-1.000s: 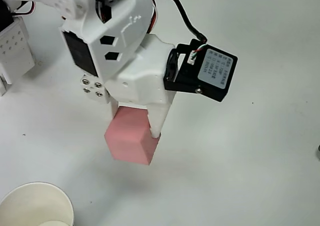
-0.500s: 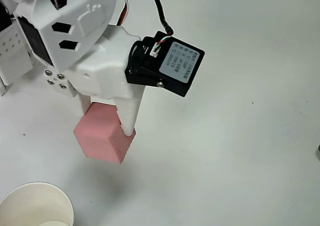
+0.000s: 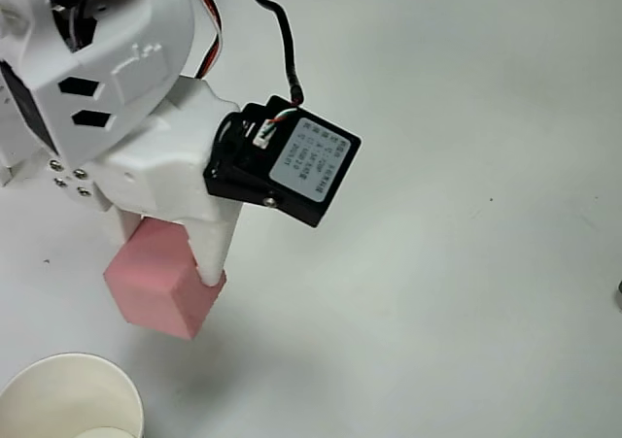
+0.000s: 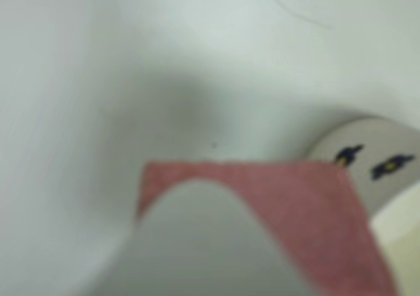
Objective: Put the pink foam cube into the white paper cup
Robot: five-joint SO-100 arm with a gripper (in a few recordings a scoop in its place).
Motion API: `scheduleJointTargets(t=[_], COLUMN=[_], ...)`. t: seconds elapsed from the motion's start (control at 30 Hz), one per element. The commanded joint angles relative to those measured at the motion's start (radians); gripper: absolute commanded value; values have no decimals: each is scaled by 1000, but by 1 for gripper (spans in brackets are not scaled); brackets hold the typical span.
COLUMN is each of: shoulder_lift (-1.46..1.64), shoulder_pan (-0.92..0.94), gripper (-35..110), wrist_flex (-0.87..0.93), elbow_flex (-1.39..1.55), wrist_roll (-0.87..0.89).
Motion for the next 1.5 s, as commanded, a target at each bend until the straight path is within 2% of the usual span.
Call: scheduleJointTargets(t=[0.0, 0.63, 1.47], shoulder_lift=[121, 38, -146], shoulder_pan=[52, 216, 227], gripper=[12, 12, 12], wrist_flex=[21, 23, 21], elbow_flex=[-9, -12, -189], wrist_roll=[-29, -141, -166])
